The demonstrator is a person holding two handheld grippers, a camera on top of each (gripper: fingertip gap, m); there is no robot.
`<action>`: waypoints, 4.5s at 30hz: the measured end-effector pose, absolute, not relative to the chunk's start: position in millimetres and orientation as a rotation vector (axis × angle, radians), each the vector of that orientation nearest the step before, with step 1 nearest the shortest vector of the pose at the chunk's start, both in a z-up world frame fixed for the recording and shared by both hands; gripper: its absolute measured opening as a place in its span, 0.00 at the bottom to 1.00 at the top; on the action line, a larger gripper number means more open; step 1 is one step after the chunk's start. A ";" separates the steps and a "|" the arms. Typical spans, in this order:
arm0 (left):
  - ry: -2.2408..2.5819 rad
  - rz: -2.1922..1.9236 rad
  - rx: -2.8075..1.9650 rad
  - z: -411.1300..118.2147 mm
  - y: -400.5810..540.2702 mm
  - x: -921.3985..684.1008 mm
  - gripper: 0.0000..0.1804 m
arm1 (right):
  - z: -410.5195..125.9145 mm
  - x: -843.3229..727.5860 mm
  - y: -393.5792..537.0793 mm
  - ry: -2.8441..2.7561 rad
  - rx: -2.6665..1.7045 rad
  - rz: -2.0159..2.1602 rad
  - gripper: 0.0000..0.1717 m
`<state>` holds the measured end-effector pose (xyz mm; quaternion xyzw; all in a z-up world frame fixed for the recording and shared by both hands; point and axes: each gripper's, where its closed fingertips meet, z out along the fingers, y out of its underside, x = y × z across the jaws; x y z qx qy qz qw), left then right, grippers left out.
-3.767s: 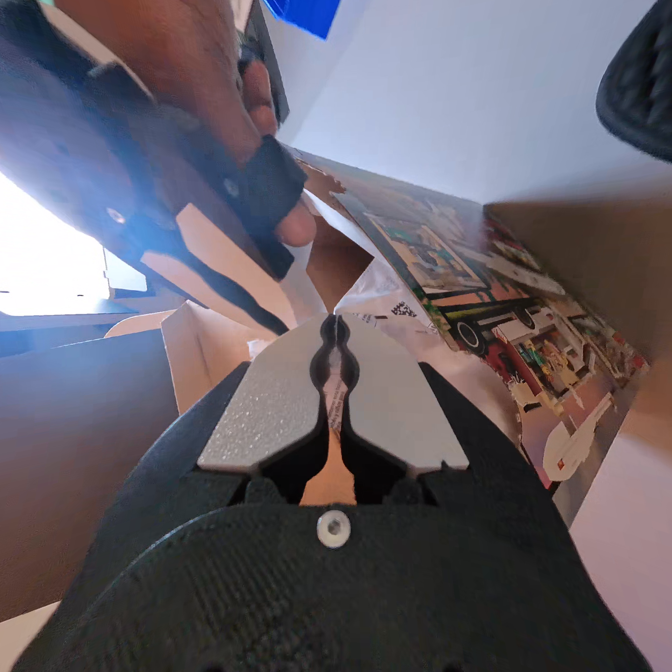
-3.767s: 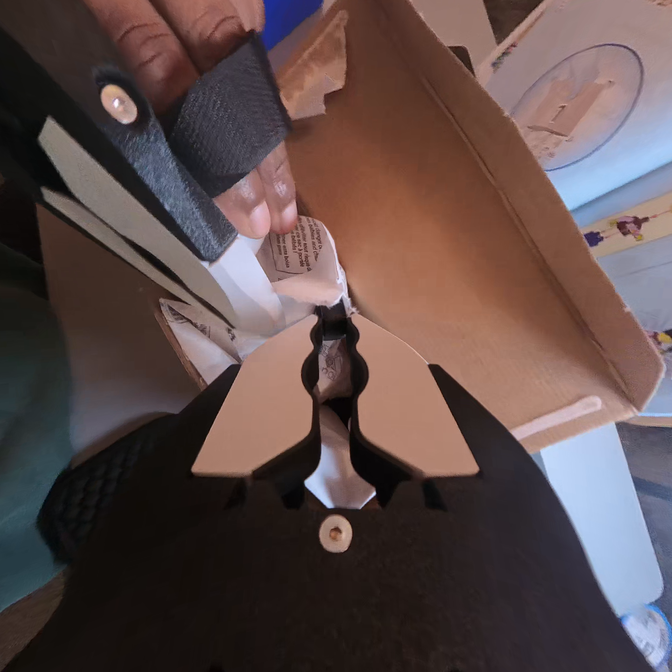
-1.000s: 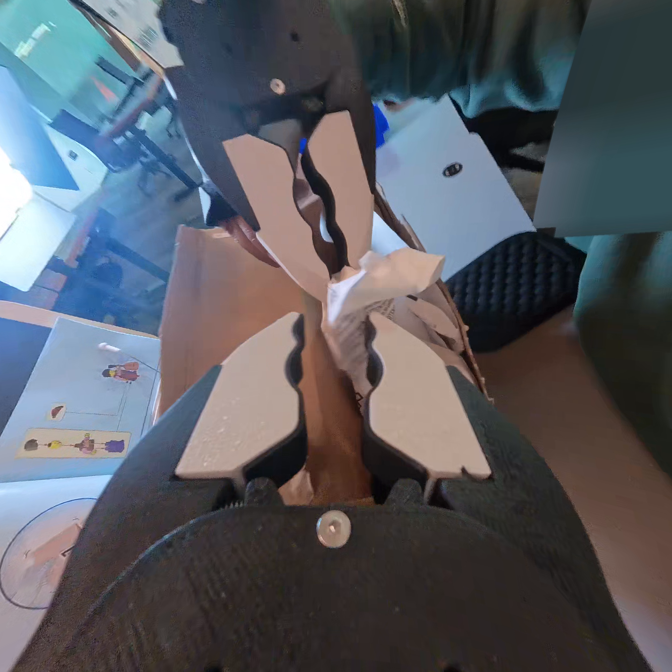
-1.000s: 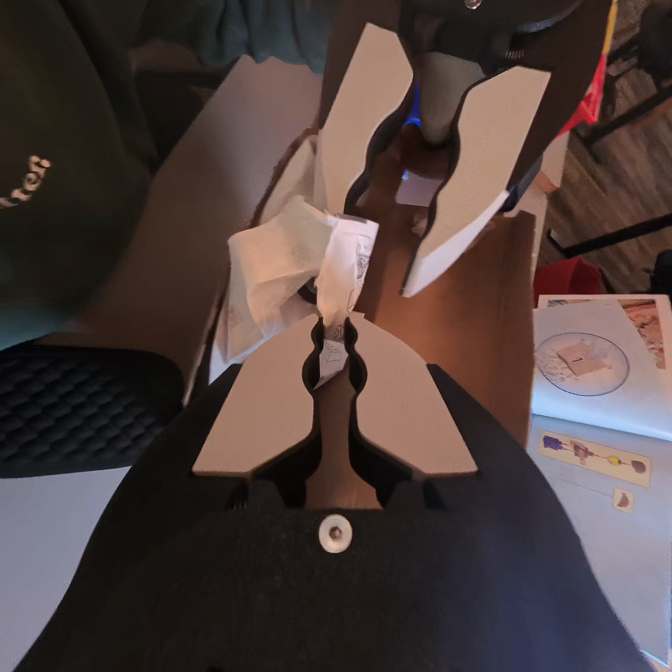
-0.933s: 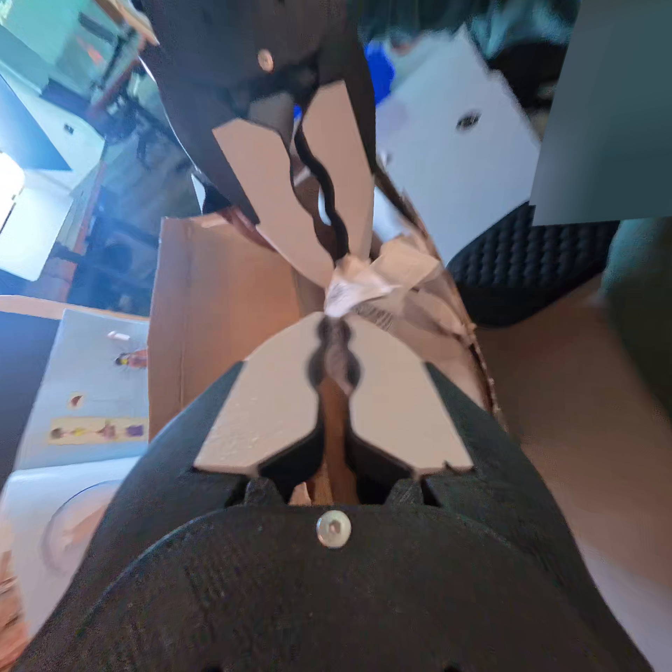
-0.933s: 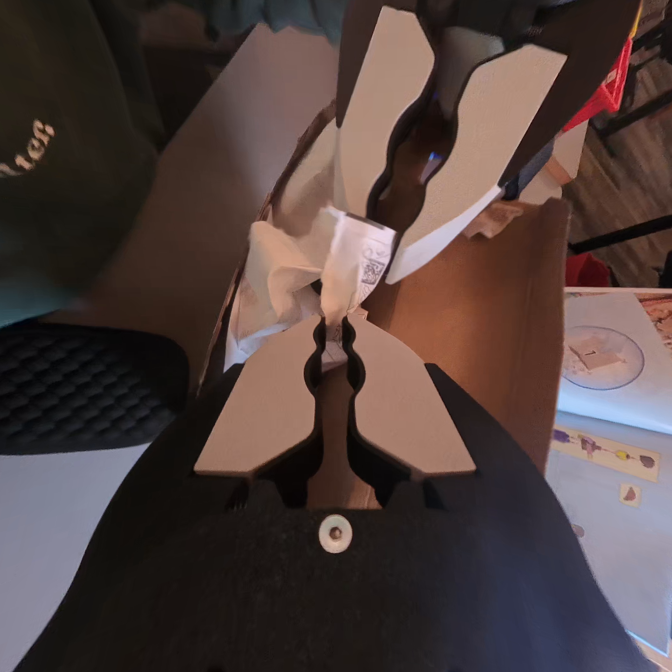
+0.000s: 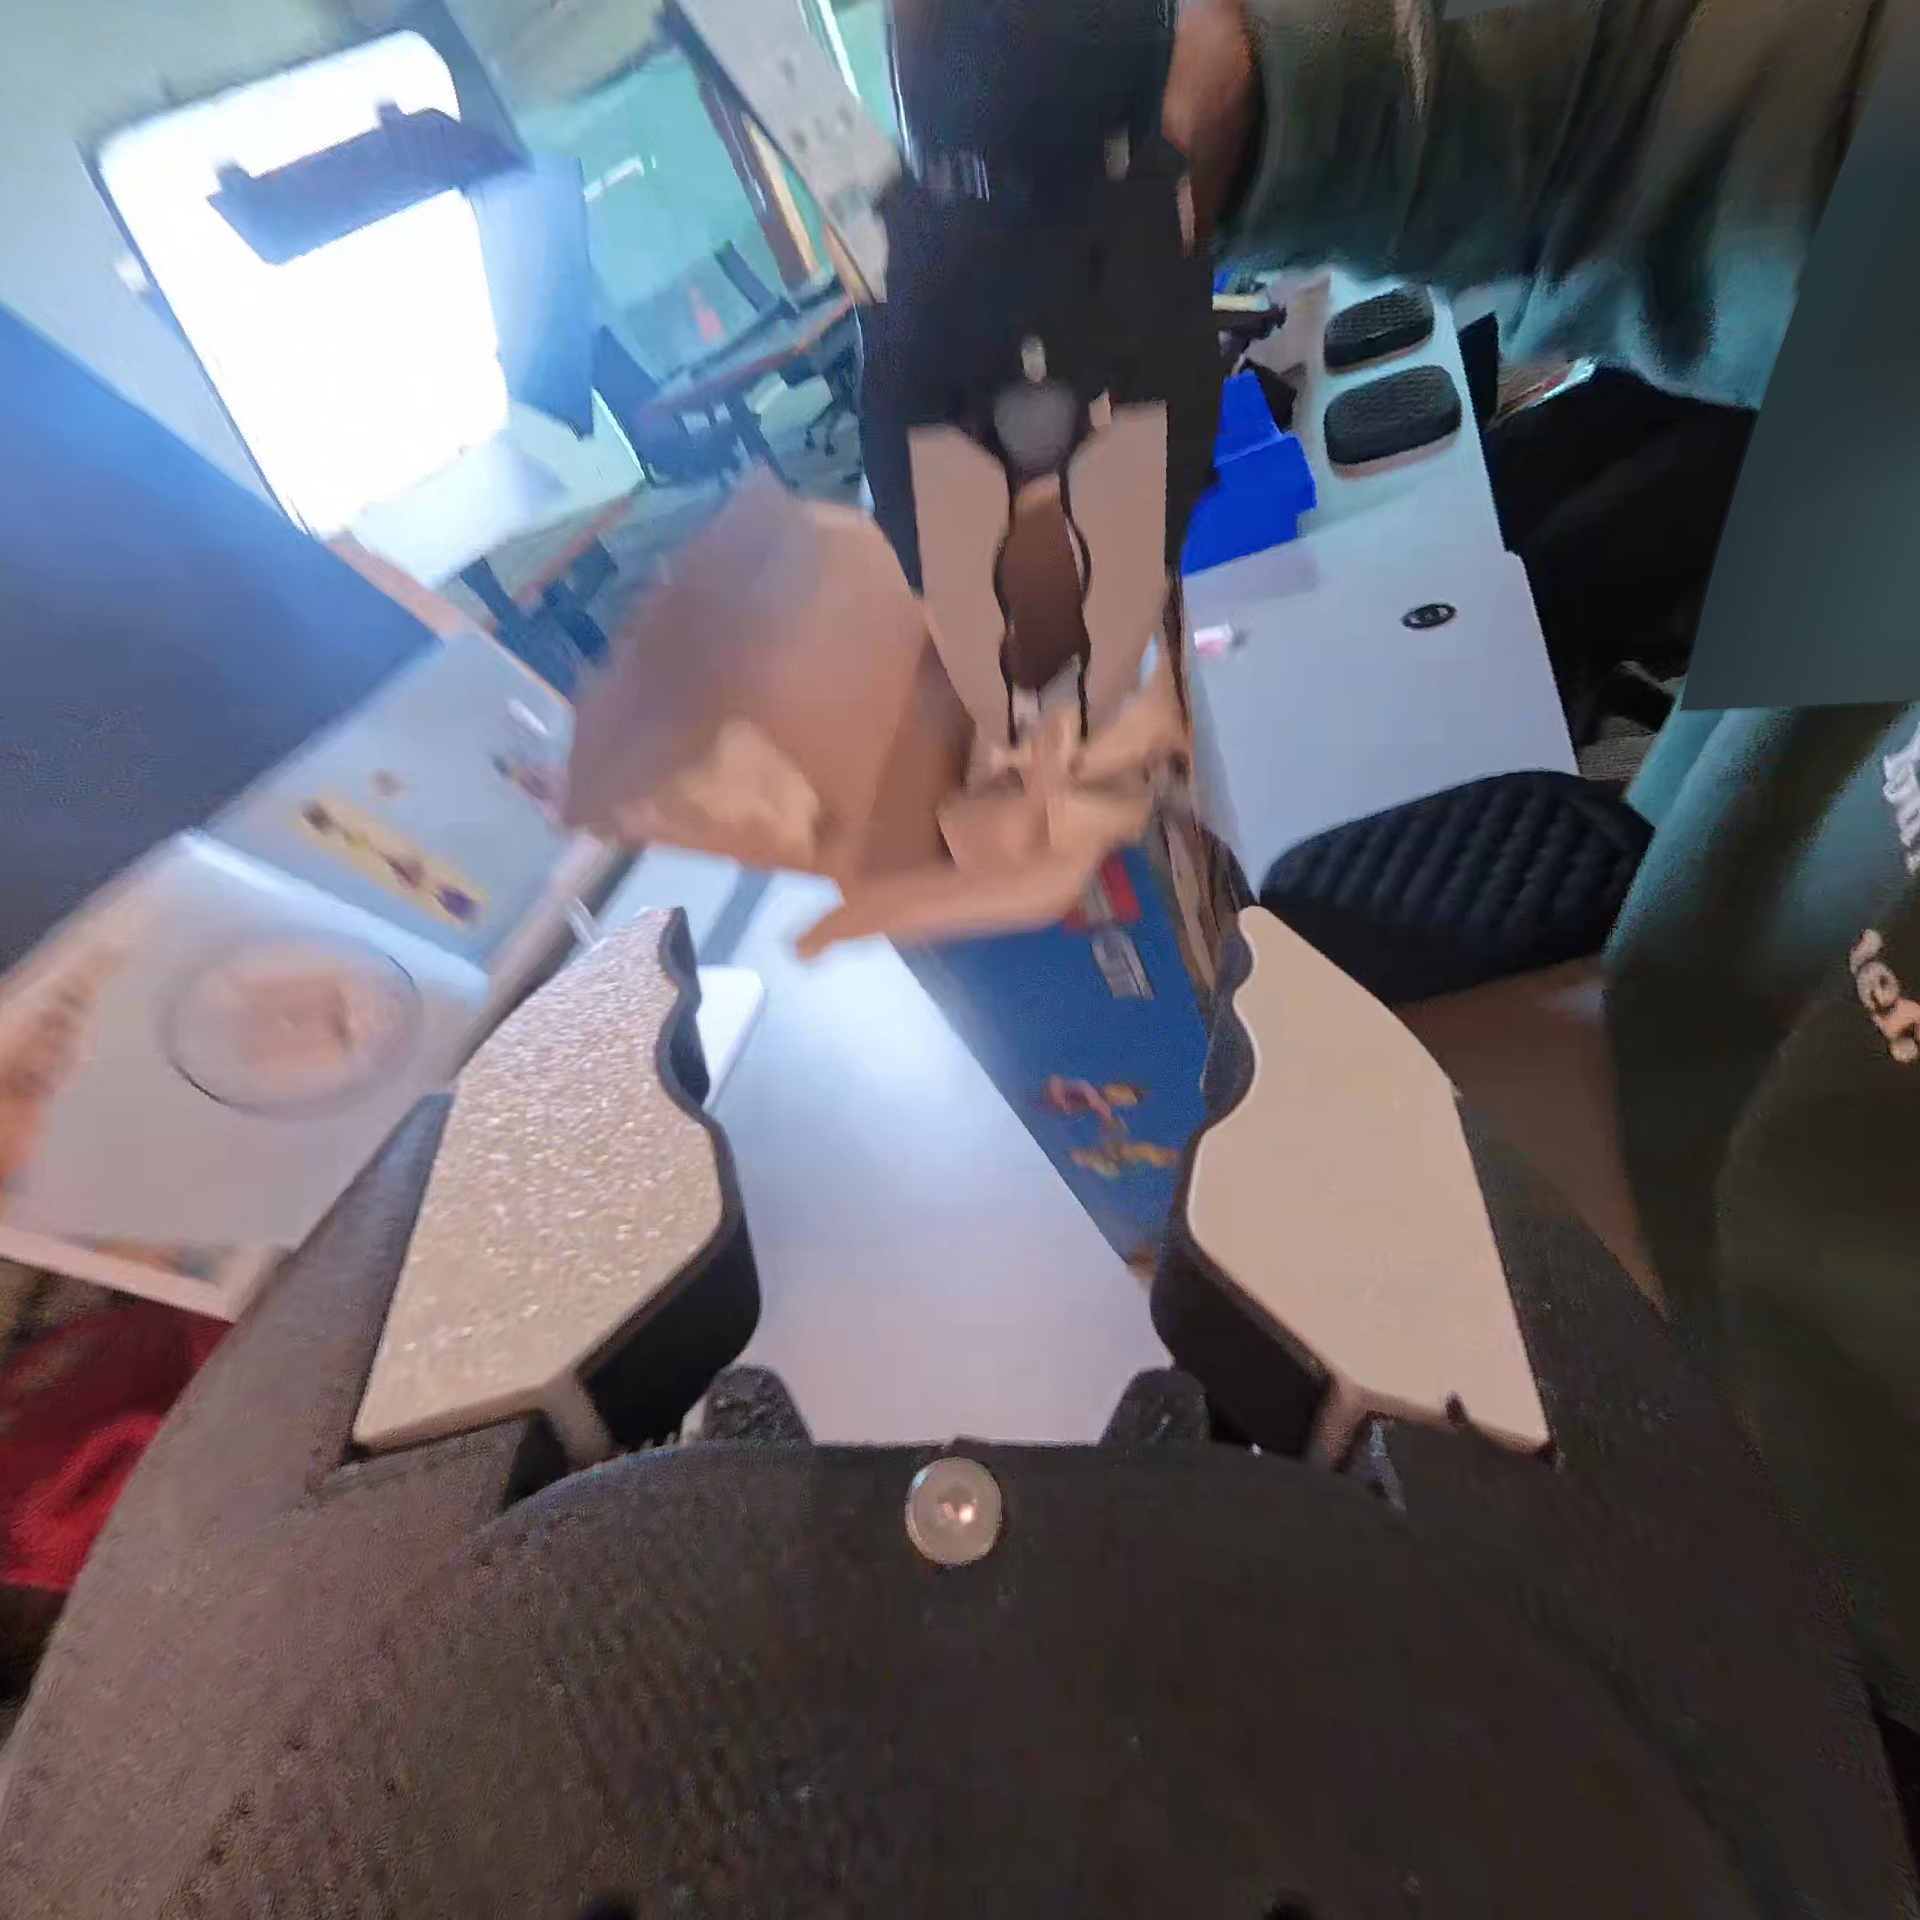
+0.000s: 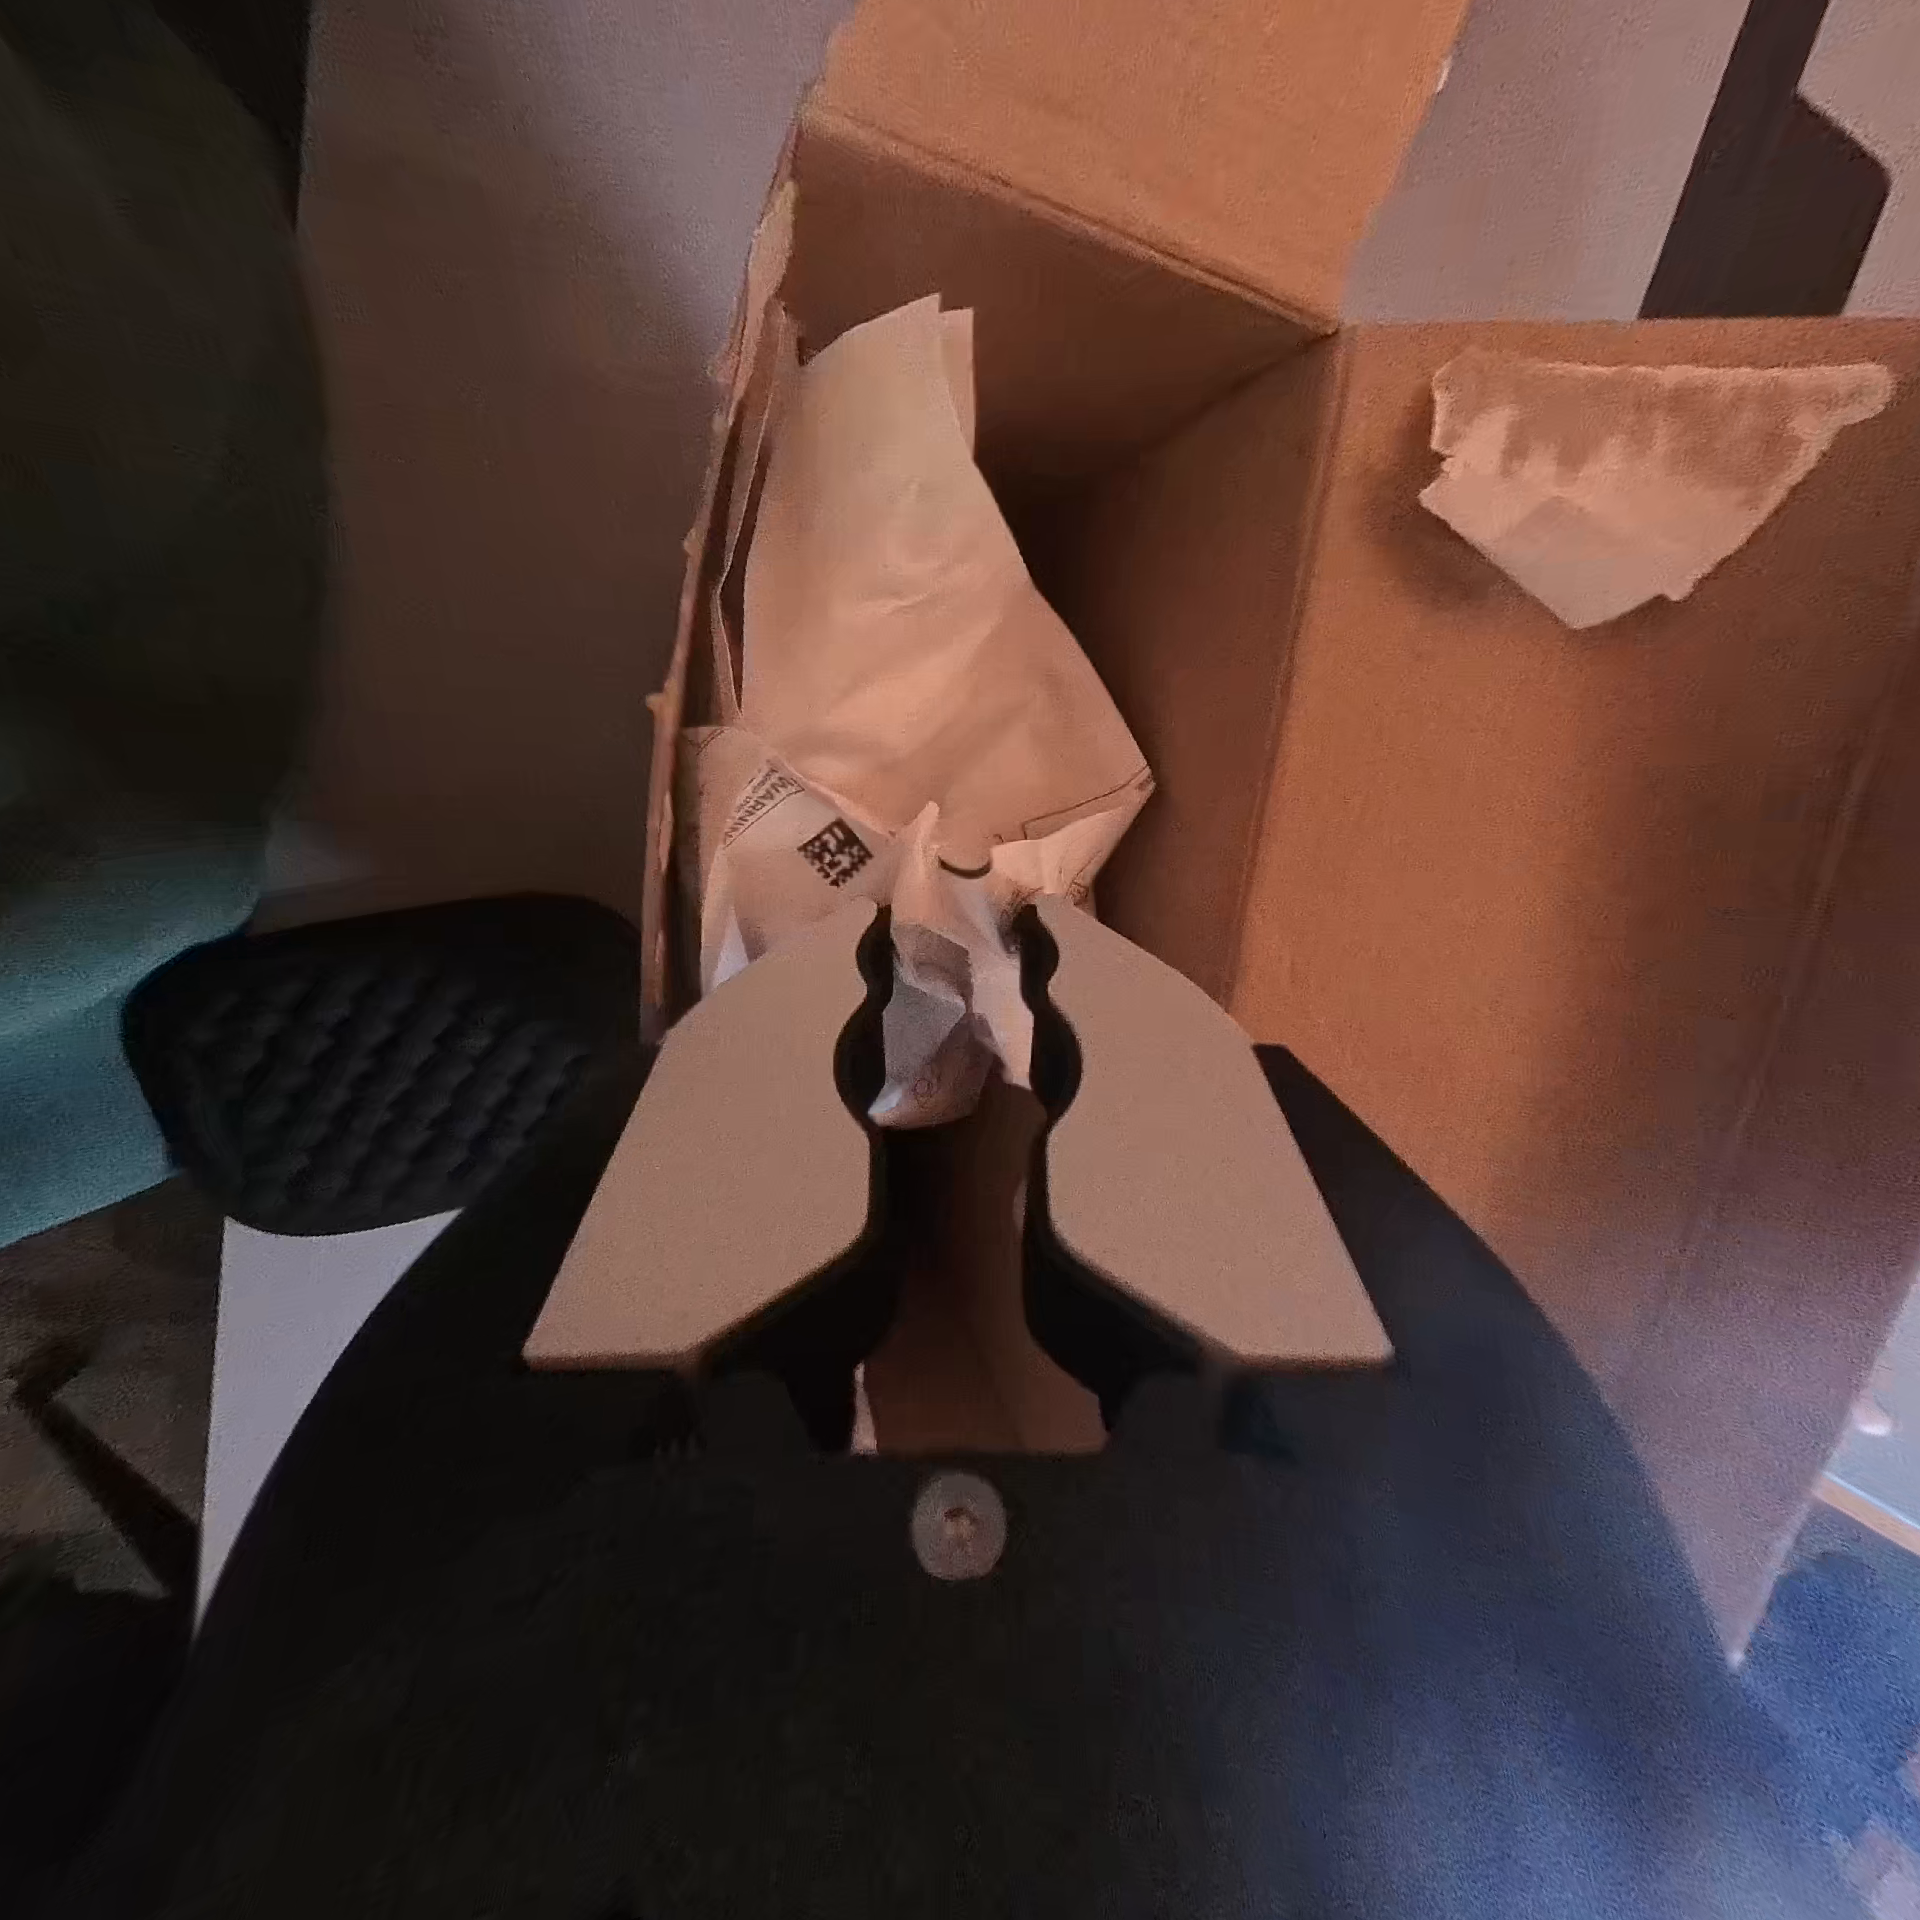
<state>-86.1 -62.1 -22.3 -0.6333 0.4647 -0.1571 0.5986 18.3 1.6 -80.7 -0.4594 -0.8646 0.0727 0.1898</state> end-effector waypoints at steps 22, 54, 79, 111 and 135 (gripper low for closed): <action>1.050 -0.613 -1.508 -201.2 -15.9 -4.9 0.66 | -113.4 -1.7 -1.8 -2.585 -1.633 0.065 0.07; 0.872 -0.596 -1.494 -191.7 -7.0 2.3 0.69 | -27.0 13.6 5.9 -2.219 -1.326 0.441 0.17; 0.849 -0.769 -1.491 -190.0 132.6 169.2 0.54 | -199.2 213.5 145.7 -0.905 -1.736 0.709 0.54; 0.196 -0.819 -1.359 -108.4 262.0 -238.8 0.00 | -132.4 255.3 118.4 -0.649 -1.332 0.539 0.23; 0.654 -0.425 -1.584 -27.6 90.3 -131.0 0.00 | -186.6 36.0 32.0 -1.500 -1.352 0.753 0.28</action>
